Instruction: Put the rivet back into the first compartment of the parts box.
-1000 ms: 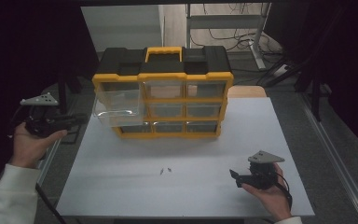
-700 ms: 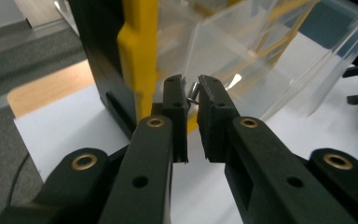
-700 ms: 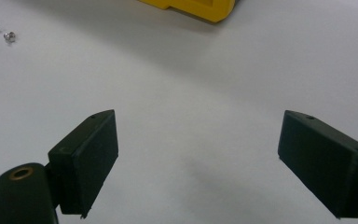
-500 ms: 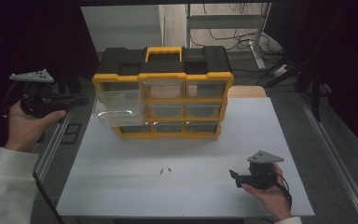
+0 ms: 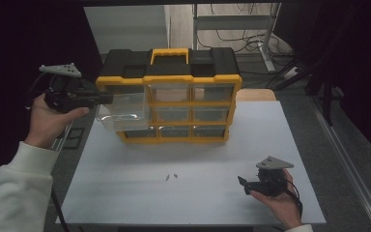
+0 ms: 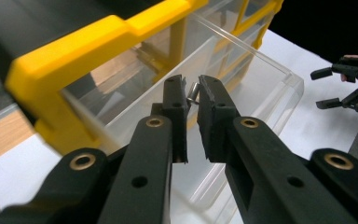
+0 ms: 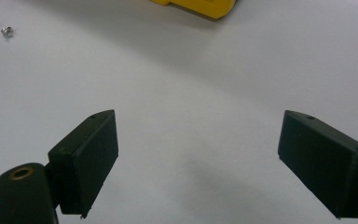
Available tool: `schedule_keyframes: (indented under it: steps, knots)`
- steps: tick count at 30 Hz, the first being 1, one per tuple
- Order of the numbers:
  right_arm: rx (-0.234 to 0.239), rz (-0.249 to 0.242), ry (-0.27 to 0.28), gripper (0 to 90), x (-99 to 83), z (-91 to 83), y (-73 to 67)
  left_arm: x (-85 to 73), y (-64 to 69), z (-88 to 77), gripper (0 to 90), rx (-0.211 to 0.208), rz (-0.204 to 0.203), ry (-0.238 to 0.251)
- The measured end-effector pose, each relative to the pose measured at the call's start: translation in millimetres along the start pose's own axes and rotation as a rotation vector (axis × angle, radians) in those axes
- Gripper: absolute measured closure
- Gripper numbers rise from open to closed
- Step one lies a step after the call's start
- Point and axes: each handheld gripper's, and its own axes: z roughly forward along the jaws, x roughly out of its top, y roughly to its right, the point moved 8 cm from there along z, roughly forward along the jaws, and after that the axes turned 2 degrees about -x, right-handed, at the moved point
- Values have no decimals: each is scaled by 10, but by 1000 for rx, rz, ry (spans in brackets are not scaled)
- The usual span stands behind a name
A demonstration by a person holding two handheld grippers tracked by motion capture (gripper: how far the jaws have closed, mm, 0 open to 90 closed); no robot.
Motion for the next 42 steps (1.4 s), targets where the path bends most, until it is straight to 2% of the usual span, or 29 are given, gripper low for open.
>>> schedule_keyframes:
  steps: [4, 6, 8, 9, 10, 13, 16, 22, 25, 35, 37, 42]
  knots:
    - [-1, 0, -4, 124, -6, 3, 3, 9, 17, 62, 821, -9, 2, -14]
    - [-2, 3, -5, 124, -11, 0, 6, 6, 20, 81, 668, -12, 0, -18]
    - [-2, 2, -5, 124, -13, -1, 7, 8, 13, 84, 445, 2, -3, -16]
    - [-2, 3, -5, 124, -14, -1, 8, 6, 10, 80, 445, 14, -10, -10]
    - [-2, 3, -6, 124, -15, -2, 7, 7, 11, 61, 315, 21, -13, 8]
    - [-3, 3, -6, 124, -15, -2, 7, 6, 13, 25, 193, 42, -17, 34]
    - [-3, 4, -6, 124, -14, -3, 6, -29, 16, -83, 166, 60, -5, 64]
    - [-4, 3, -6, 124, -12, -4, 3, -136, 0, -236, 165, 62, -5, 69]
    - [-4, 2, -6, 124, -10, -3, 1, -266, -22, -327, 166, 58, -13, 86]
    - [-5, 1, -8, 124, -5, 3, -10, -569, -62, -399, 173, 54, -22, 90]
    - [-4, 1, -10, 124, -6, 6, -13, -677, -75, -376, 175, 59, -25, 73]
    - [-4, -1, -11, 124, -6, 12, -18, -807, -75, -306, 178, 54, -32, 54]
